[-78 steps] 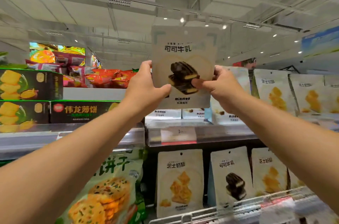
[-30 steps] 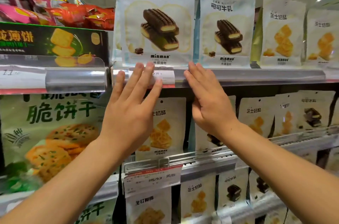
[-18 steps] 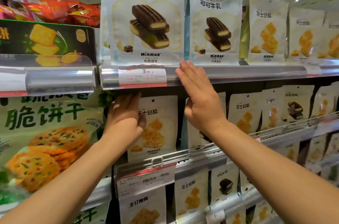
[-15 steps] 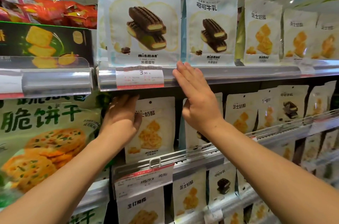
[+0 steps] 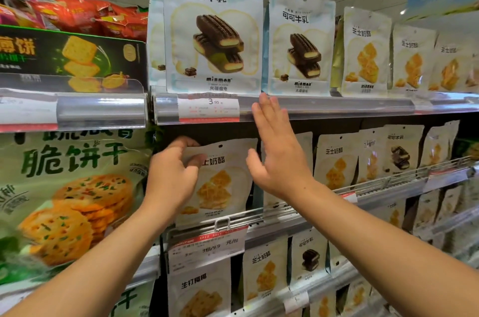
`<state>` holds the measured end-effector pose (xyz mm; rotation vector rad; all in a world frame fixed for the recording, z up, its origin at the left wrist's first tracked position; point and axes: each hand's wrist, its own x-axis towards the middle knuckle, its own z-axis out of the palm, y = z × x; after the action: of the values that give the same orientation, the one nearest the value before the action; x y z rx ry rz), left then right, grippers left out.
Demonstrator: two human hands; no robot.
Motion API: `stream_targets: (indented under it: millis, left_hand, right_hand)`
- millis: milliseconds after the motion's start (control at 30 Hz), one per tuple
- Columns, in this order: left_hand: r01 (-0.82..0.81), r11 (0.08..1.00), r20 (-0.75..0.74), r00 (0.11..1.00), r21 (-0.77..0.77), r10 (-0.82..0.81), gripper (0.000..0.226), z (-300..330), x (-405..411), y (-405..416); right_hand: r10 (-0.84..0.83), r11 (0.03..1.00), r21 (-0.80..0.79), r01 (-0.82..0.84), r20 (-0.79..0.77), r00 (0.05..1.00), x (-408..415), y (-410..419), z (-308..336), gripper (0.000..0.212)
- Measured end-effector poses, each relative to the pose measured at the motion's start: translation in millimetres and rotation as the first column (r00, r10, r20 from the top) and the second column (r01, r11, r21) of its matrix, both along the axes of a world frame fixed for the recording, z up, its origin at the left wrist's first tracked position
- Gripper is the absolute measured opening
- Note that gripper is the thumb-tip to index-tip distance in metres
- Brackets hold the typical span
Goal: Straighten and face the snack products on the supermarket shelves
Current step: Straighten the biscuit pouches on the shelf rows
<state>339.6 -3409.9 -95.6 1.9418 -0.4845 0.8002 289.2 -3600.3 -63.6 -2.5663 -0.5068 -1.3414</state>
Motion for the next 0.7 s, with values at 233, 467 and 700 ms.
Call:
stream_targets:
  millis: [233,467,700]
  left_hand:
    - [0.169,0.977,0.454,0.865,0.131,-0.211,0.018,24,-43,-13]
    - [0.389,0.921,0.271,0.887,-0.003,-0.374,0.046,36,-75,-64]
    - [0.737,0.660,-0.326,0.594,-0.146,-0.736,0.043,-20,-96,-145]
  right_hand:
    - [0.020,0.998,-0.063,-0.022,-0.043,0.999,-35,-5,12,0.036]
    - [-0.119,0.992,0.021,0.121,-0.106,0.987,-87,-50,32,0.009]
    - [-0.275,0.916,0.214,0.340,-0.284,0.918,-160,-147,-4,0.005]
